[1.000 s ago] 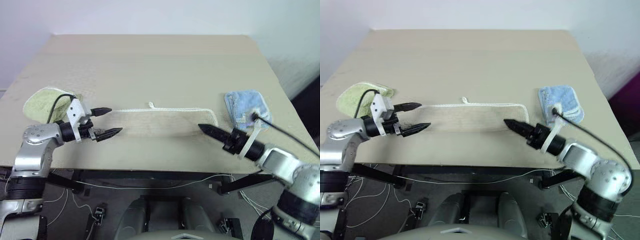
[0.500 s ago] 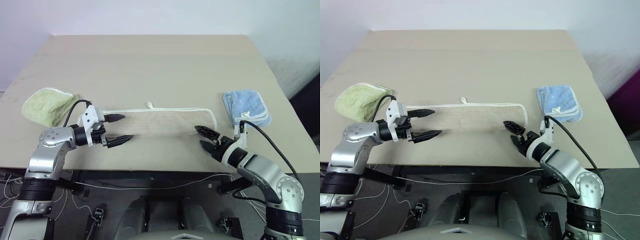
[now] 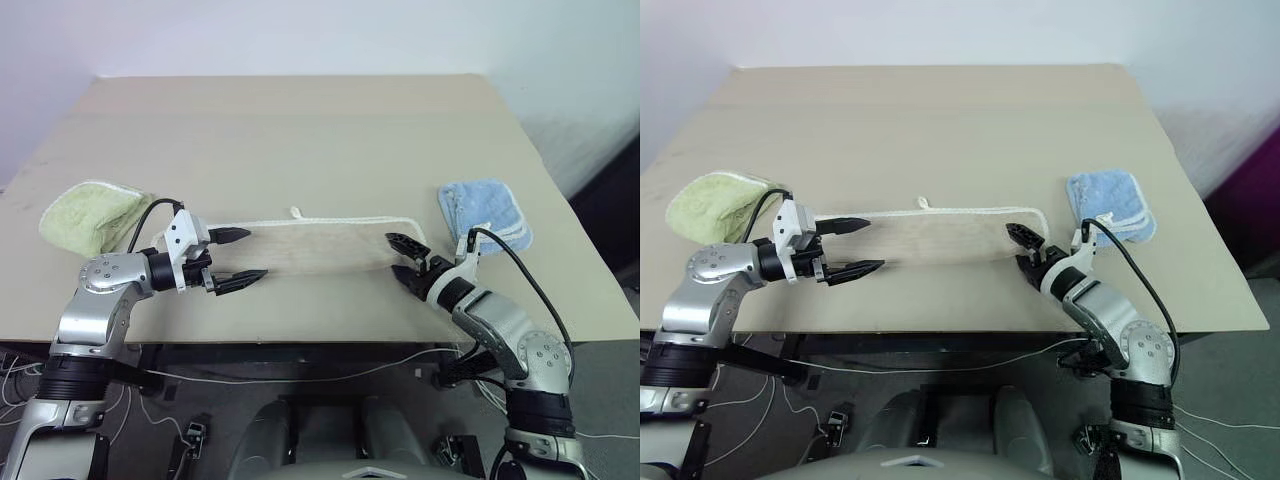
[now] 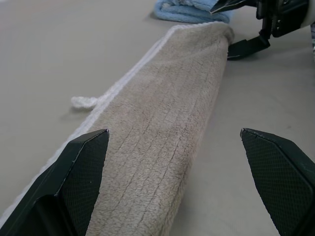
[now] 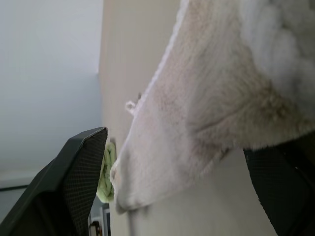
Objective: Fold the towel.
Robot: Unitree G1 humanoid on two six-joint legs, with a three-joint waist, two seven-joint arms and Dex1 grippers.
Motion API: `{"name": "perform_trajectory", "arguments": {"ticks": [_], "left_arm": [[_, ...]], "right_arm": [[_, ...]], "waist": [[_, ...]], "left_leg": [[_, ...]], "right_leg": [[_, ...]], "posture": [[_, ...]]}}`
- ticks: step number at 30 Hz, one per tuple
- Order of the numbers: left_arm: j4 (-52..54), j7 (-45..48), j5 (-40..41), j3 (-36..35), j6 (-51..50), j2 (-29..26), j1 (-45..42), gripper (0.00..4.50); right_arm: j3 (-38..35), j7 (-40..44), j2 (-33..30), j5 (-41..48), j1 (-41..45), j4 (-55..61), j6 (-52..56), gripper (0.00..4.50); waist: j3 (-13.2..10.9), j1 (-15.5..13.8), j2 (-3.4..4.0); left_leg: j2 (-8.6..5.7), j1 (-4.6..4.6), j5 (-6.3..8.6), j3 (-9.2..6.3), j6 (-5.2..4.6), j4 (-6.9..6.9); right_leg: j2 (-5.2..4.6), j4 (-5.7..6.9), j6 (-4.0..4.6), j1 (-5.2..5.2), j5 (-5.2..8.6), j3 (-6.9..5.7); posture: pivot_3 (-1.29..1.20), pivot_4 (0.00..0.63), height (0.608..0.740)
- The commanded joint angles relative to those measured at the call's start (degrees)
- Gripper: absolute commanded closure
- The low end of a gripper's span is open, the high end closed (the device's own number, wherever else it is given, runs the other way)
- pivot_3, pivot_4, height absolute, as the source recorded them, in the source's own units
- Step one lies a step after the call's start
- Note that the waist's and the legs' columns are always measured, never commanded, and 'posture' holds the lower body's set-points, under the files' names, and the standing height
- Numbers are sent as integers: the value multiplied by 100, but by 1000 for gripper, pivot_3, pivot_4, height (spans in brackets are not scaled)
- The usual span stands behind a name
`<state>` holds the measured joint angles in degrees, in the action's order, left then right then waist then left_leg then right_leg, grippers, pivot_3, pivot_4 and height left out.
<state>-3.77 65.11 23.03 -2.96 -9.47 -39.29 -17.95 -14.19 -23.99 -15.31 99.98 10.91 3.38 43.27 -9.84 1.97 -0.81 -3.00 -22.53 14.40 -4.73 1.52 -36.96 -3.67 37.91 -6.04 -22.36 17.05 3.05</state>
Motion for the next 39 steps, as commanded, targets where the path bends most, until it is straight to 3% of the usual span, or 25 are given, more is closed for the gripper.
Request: {"name": "perform_trajectory", "arguments": {"ticks": [1,10,22,29,33,39], "left_arm": [[211,-32,3,-126,114,-48,53,0],[231,-84,4,-114,152,-13,145,0],[199,-106,-2,-101,180,-6,149,0],[172,-131,7,-147,218,-36,161,0],[179,-152,-1,-114,237,-3,192,0],[144,-182,-20,-58,239,64,130,0]], "right_arm": [[-468,-171,-83,-480,-73,-259,-428,1233],[-598,-317,4,-785,-37,143,-602,4376],[-588,-712,246,-912,16,567,-870,4445],[-719,-996,47,-590,-156,1043,-735,4445],[-663,-713,-435,-717,2,1106,-487,4445],[145,729,-1756,-1931,584,1323,371,4445]], "waist": [[0,-51,0],[2,-139,-3],[0,-135,0],[-2,-122,4],[-5,-106,9],[-11,-100,19]], "left_leg": [[-1,0,0,0,-1,0],[-7,-3,2,-3,-3,-1],[-6,-9,3,-5,-4,11],[-6,-41,3,-7,-4,16],[-6,-65,3,-7,-4,13],[-3,-77,2,-4,-4,8]], "right_leg": [[-1,-1,0,0,0,0],[-15,-10,0,4,0,-1],[-16,-25,0,0,0,-1],[-16,-29,0,-32,0,-1],[-14,-26,-1,-56,-1,-3],[-7,-23,-2,-70,-1,-5]], "posture": [[0,150,740],[0,150,740],[0,150,740],[0,150,740],[0,150,740],[0,150,740]]}}
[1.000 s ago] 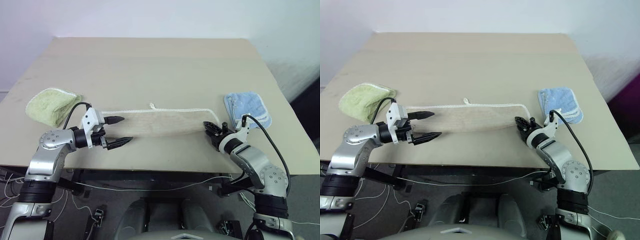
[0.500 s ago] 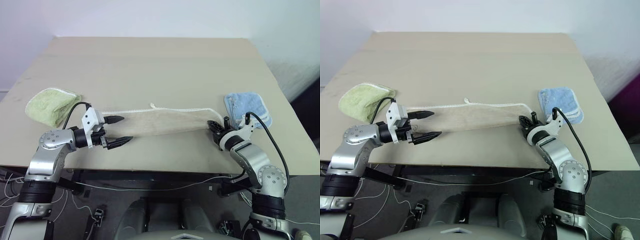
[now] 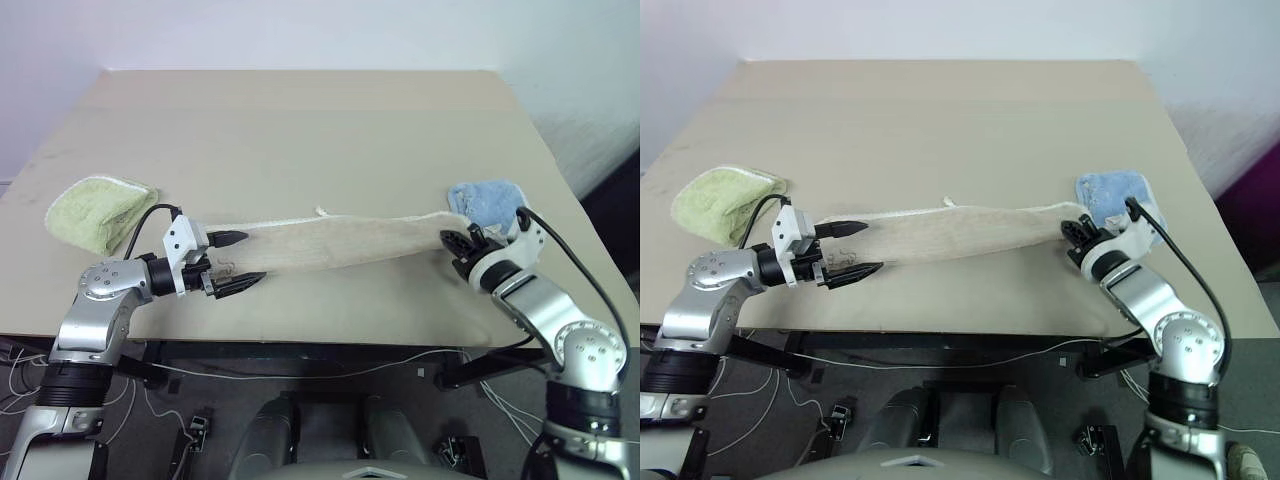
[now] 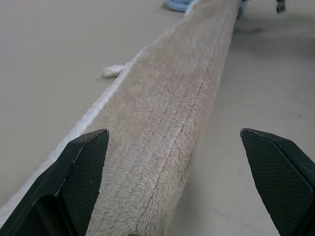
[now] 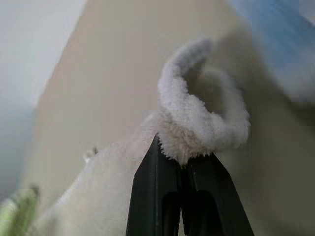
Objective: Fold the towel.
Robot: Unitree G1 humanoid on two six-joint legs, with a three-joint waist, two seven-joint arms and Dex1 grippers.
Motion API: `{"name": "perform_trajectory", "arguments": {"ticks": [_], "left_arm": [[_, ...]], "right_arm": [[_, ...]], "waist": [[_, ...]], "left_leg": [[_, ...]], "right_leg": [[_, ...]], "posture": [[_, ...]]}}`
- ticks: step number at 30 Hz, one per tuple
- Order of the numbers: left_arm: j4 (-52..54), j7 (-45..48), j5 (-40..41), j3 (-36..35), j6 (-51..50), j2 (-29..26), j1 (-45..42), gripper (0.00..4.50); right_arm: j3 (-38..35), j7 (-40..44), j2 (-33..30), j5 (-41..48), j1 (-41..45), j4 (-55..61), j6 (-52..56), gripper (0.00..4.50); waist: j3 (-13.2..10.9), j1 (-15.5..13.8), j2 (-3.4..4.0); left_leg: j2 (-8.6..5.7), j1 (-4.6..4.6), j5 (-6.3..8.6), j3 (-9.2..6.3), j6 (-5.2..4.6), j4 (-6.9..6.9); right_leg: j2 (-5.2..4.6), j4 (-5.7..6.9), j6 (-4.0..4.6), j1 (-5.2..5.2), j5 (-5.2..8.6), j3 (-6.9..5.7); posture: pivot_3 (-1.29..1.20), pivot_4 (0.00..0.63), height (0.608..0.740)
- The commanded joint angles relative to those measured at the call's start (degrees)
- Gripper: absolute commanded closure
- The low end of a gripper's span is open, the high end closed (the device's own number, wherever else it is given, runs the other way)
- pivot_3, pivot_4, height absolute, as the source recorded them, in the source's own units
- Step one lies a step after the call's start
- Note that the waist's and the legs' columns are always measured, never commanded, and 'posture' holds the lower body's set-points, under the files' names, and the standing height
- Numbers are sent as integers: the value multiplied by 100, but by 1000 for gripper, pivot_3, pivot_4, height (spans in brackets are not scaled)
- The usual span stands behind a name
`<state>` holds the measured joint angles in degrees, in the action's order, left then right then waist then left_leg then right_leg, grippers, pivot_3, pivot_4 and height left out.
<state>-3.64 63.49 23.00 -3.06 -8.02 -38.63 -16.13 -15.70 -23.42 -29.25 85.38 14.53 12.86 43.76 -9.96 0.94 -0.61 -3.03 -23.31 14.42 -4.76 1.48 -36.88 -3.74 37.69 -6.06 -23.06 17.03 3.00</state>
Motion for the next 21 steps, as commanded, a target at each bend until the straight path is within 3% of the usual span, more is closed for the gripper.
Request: {"name": "perform_trajectory", "arguments": {"ticks": [1,5,8,16,21], "left_arm": [[127,-23,-26,-43,91,8,-65,0],[153,-54,-34,-34,81,56,-60,0],[182,-88,-34,-29,72,83,-44,0],[385,-248,-16,-74,26,151,108,0],[530,-350,4,-106,-15,165,223,0]], "right_arm": [[413,894,-529,-605,296,400,452,4445],[1779,2464,-1589,-2221,789,875,803,4445],[2569,3309,-1795,-3166,1171,849,690,4445],[4193,5064,-960,-5334,2654,-471,53,4445],[4603,5673,-191,-6234,3175,-1390,-373,4445]], "waist": [[0,5,-1],[-2,7,1],[-1,4,-3],[-2,13,-4],[-3,5,-4]], "left_leg": [[1,-3,0,-1,0,0],[3,-7,0,0,0,-4],[5,-9,0,-2,0,-7],[4,-12,0,-2,1,-8],[3,-13,0,-2,2,-5]], "right_leg": [[1,1,0,-2,0,0],[2,0,0,-6,0,-1],[3,-1,0,-7,0,-4],[1,-1,0,-13,-1,-4],[1,0,0,-19,-1,-3]], "posture": [[0,150,740],[0,150,740],[0,150,740],[0,150,740],[0,150,740]]}}
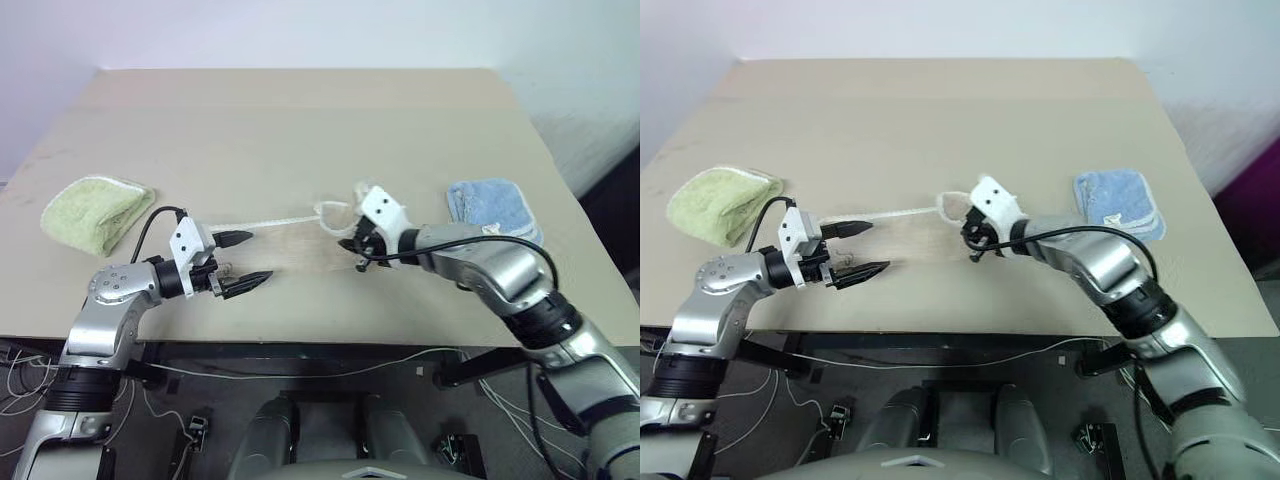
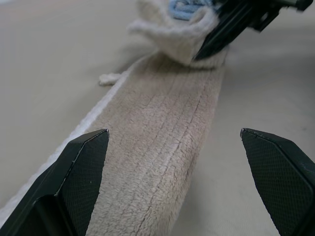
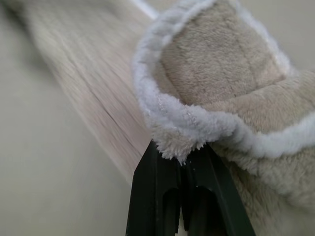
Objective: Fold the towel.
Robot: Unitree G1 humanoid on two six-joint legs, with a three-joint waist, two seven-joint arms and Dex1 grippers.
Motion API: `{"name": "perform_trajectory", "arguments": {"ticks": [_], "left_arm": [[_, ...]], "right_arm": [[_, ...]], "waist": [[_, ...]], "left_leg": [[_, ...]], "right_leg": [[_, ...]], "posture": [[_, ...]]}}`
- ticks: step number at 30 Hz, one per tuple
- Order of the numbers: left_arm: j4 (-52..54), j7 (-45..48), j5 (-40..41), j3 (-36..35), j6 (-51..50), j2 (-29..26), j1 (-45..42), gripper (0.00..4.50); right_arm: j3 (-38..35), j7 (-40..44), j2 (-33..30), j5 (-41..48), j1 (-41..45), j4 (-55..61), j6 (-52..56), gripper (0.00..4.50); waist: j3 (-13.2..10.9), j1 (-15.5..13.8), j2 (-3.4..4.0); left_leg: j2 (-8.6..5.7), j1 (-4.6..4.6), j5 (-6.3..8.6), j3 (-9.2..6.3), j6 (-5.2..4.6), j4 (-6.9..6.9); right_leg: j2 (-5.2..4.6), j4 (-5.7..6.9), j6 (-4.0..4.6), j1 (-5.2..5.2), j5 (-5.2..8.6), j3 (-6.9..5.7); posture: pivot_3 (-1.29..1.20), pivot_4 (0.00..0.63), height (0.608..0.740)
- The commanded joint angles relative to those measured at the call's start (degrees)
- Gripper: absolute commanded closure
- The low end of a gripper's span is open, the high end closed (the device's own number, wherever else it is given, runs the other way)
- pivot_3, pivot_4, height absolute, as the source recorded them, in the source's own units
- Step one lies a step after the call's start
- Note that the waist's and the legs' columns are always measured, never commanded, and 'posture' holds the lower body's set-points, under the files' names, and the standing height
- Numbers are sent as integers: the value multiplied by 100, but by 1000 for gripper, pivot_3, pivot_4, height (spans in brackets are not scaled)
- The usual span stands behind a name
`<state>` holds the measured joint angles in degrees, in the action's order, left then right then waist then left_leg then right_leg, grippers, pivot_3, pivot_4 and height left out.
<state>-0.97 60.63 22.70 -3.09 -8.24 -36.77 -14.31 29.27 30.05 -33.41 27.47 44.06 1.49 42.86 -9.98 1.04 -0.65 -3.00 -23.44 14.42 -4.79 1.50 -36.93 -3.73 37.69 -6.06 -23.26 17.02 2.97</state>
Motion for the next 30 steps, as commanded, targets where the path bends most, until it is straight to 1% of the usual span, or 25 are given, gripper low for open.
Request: {"name": "perform_trajectory", "arguments": {"ticks": [1,4,8,21,30], "left_arm": [[289,-94,35,-117,-2,-19,68,0],[387,-167,59,-168,-28,-38,178,0],[452,-217,79,-198,-49,-60,257,0],[365,-211,63,-126,-42,-53,149,0],[278,-142,41,-103,-23,-66,58,0]], "right_arm": [[158,449,357,-547,265,-324,-315,4445],[268,729,654,-856,294,-419,-386,4445],[194,966,790,-1140,231,-446,-397,4445],[-258,1148,826,-1645,36,-400,-379,4445],[-439,1373,625,-1843,-161,-194,-365,4445]], "waist": [[0,-16,0],[0,-17,0],[0,-17,1],[0,-8,1],[-1,-8,1]], "left_leg": [[-1,-2,0,0,0,0],[-4,-4,0,-1,1,-1],[-4,-5,0,-2,2,0],[-5,-5,0,-2,3,1],[-6,-5,0,-2,3,2]], "right_leg": [[-1,0,0,-2,0,0],[-5,0,0,-4,0,0],[-5,2,0,-7,-1,-1],[-5,3,1,-8,-1,-1],[-5,3,1,-8,-1,-1]], "posture": [[0,150,740],[0,150,740],[0,150,740],[0,150,740],[0,150,740]]}}
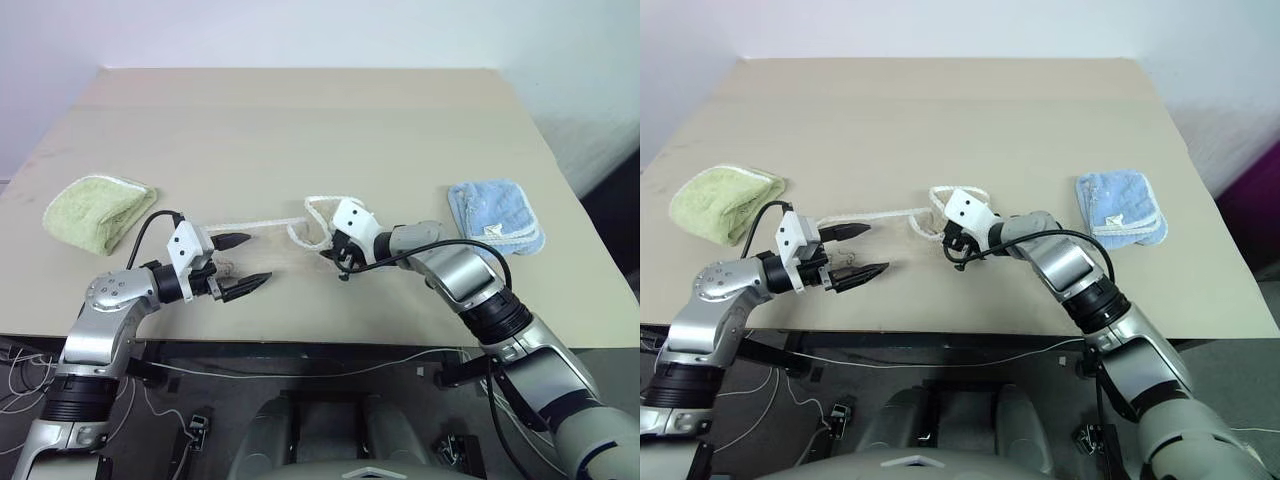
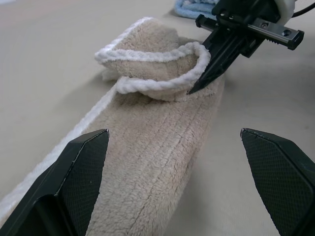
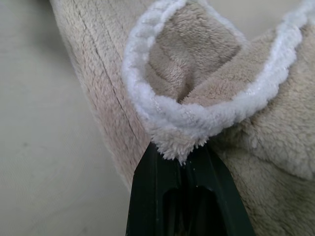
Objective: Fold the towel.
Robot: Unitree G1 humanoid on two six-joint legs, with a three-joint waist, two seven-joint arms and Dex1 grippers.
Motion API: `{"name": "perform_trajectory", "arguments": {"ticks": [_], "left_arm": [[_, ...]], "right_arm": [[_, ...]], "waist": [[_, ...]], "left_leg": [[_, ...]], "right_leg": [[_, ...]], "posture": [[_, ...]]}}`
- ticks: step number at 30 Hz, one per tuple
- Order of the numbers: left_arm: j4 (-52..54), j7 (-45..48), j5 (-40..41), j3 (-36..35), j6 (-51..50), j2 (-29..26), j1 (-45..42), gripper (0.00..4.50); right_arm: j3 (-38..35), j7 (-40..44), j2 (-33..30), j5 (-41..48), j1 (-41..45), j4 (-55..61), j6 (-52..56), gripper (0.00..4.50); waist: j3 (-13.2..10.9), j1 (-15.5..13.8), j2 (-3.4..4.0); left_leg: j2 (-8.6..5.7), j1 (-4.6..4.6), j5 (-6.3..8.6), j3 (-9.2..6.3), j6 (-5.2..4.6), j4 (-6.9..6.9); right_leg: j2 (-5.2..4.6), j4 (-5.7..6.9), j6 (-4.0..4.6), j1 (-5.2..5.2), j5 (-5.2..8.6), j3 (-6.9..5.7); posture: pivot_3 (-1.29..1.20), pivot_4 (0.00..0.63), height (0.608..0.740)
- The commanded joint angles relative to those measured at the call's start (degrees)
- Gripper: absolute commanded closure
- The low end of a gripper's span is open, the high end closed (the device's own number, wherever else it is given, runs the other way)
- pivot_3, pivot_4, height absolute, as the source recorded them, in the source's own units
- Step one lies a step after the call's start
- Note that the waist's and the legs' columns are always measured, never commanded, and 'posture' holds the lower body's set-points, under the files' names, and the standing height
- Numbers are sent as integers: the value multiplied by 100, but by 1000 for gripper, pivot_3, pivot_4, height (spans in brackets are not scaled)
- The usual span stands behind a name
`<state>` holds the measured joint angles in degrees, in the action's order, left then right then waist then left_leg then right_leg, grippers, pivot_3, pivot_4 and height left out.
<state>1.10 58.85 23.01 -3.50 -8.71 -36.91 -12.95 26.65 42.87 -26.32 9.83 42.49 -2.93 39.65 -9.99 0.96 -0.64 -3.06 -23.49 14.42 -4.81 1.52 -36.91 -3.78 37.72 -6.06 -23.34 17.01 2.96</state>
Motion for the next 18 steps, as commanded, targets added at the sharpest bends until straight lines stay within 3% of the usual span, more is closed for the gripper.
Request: {"name": "perform_trajectory", "arguments": {"ticks": [1,7,11,17,18], "left_arm": [[67,40,9,-63,24,-52,-82,0],[52,56,-12,-64,28,-59,-102,0],[80,43,-11,-88,30,-61,-69,0],[152,20,6,-118,12,-75,9,0],[165,16,11,-123,10,-80,23,0]], "right_arm": [[-186,115,-86,-98,-13,262,-43,4445],[-200,205,38,-127,-9,324,-69,4445],[-302,347,136,44,-35,508,25,3512],[-668,517,33,306,-189,1026,79,1490],[-731,543,-7,343,-219,1118,103,1490]], "waist": [[0,0,0],[0,1,0],[0,2,0],[0,-5,0],[0,-7,0]], "left_leg": [[0,0,0,0,0,0],[0,0,0,0,0,0],[0,0,0,0,0,1],[0,0,0,0,0,1],[0,0,0,0,0,1]], "right_leg": [[0,0,0,0,0,0],[0,0,0,0,0,0],[0,0,0,0,0,0],[0,0,0,1,0,0],[-1,0,0,1,0,0]], "posture": [[0,150,740],[0,150,740],[0,150,740],[0,150,740],[0,150,740]]}}
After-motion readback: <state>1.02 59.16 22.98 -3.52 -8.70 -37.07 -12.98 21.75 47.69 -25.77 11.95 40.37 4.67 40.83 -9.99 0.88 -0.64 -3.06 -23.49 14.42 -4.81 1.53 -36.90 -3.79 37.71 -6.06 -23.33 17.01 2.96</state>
